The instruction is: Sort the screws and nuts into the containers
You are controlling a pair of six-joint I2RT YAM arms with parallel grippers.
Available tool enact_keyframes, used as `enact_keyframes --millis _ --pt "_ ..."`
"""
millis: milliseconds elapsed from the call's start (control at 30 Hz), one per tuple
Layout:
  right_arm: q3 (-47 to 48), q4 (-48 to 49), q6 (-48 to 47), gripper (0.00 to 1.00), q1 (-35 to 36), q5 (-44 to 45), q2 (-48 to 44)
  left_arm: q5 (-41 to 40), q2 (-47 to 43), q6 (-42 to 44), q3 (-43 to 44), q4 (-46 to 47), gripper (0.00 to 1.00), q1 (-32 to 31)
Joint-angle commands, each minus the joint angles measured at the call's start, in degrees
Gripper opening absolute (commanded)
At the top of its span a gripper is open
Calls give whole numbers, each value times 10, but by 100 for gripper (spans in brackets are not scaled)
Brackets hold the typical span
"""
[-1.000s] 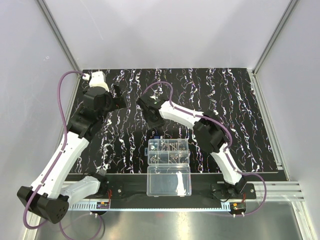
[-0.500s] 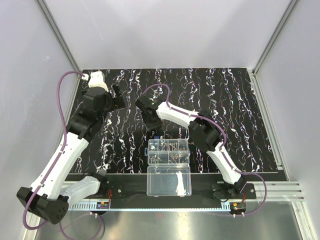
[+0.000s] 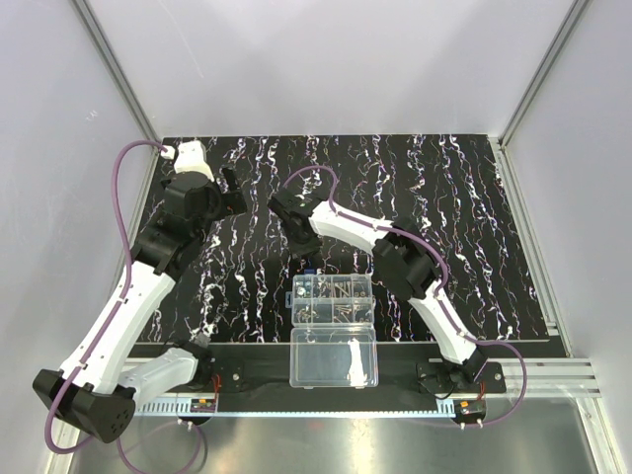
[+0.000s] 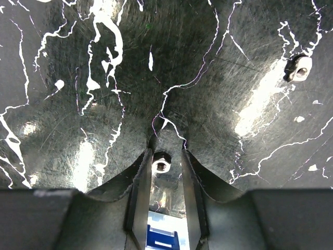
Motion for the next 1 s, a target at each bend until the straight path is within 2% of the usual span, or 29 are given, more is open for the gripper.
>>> enact_keyframes --millis 0,333,567,733,967 --pt "-11 -21 10 36 12 0 -2 -11 -13 8 14 34 99 -2" --pt "-32 -29 21 37 19 2 -15 -10 -14 7 14 35 99 -1" --pt "-30 -18 11 28 20 18 -2 -10 -14 7 14 34 99 -1" --pt "-9 -21 -2 31 19 45 16 -10 -15 8 14 34 99 -1" --pt "-9 -8 -11 32 19 34 18 -10 -16 8 14 34 99 0"
